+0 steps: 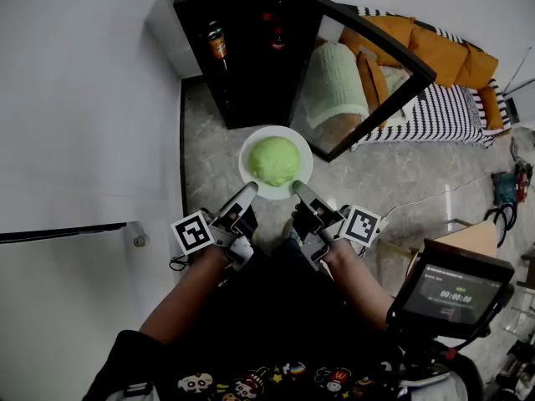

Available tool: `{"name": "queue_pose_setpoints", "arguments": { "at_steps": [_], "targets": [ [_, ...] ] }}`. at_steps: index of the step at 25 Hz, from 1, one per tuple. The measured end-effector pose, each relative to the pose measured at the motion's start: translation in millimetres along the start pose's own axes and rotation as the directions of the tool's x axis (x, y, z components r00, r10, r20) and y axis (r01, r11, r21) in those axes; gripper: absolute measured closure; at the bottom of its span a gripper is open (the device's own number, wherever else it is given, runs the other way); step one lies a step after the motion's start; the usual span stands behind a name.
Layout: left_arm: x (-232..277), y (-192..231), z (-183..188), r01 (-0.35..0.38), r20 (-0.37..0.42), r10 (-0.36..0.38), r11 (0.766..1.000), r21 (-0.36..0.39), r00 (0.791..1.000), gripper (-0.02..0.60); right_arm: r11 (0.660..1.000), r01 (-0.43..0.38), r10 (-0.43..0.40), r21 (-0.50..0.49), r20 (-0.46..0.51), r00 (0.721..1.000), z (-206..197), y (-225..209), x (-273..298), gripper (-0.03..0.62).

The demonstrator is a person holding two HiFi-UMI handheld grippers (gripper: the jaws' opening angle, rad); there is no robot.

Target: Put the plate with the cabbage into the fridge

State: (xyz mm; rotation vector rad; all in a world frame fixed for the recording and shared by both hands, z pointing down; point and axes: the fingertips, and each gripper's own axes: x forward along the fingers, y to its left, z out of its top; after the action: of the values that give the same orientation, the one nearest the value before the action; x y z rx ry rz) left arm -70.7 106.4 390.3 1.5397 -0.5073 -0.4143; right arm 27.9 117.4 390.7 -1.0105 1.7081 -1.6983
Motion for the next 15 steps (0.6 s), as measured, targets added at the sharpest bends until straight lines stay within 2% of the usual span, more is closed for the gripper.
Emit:
{"name": "queue_pose_setpoints", "arguments": {
  "at_steps": [11,15],
  "targets": [
    [-0.5,5.6,0.8,-0.001,0.029,0.001,1.000,-0.010,1.000,0.571,1.000,-0.002,0.002,-0.007,-0.024,1.000,0.4,-4.7,4.6,0.574],
    [13.4,14.7,-18.6,0.000,0.039,0.000,1.000,0.007,0.999,0.571,1.000,-0.017,0.017,-0.006,-0.034,0.999,12.2,-19.3,-12.8,0.574]
  ]
}}
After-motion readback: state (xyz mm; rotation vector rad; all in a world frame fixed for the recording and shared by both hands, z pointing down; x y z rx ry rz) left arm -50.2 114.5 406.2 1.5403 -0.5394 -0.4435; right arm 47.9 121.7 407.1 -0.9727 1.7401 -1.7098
